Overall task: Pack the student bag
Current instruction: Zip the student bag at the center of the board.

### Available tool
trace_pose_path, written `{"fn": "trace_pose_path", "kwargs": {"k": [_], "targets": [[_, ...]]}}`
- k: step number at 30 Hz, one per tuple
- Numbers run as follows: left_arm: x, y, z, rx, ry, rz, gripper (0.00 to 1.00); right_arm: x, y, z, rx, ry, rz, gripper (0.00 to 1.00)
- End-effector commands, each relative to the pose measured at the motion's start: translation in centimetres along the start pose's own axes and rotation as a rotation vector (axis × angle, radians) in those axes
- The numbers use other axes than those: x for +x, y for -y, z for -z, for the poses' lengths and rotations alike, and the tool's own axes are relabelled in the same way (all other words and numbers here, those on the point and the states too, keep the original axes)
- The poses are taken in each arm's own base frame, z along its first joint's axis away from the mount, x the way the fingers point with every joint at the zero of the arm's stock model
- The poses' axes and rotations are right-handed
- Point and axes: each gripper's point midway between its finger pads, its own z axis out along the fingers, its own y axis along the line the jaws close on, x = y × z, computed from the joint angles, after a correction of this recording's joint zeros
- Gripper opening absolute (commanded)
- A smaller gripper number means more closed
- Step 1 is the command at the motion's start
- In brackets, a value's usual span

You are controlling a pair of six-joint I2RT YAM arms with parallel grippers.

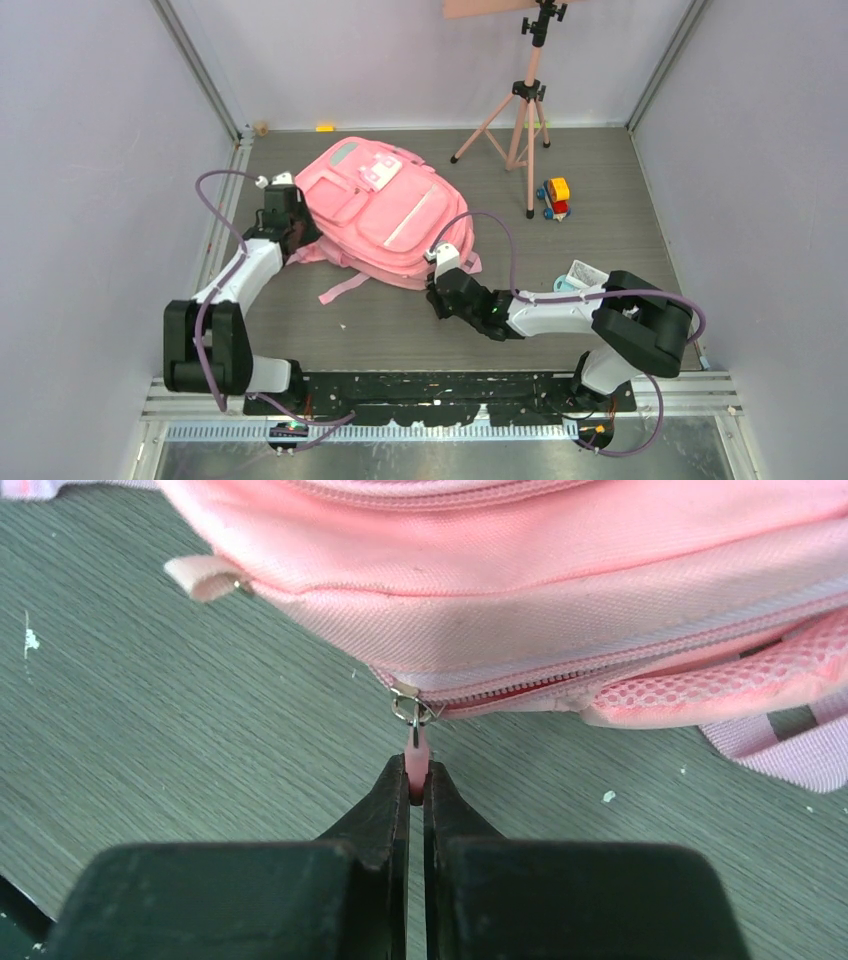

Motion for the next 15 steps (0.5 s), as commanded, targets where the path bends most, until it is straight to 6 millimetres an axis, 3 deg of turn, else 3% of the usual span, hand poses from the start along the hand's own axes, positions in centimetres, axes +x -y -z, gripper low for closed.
{"fn": "trace_pose_path", "kwargs": {"k": [1,2,6,8,10,15], "targets": [[-8.0,4.7,-0.5,0.165,0.22,-0.027,0.0,-1.6,-1.2,0.6,-0.057,0.045,-0.034,0.0],[-8.2,4.8,-0.5,0.165,0.22,-0.027,0.03,-1.5,-1.5,0.5,-0.072,0.039,-0.034,0.0],[-7.6,5.4,0.5,0.207,0.189,-0.022,0.43,-1.7,-2.3,-0.2,-0.097,0.028,-0.029,0.0],[-7.3,5.0,1.4,0.193,0.192,-0.007,0.56,-1.9,-3.0,-0.3,-0.122,0.032,-0.028,0.0],[-6.8,4.4,2.6,0.17,0.18,0.004,0.62,-2.1,-3.5,-0.4,-0.143,0.039,-0.03,0.0],[-4.2,4.4,6.2,0.165,0.158,0.052,0.65,-2.6,-4.2,-0.8,-0.159,0.047,-0.024,0.01]]}}
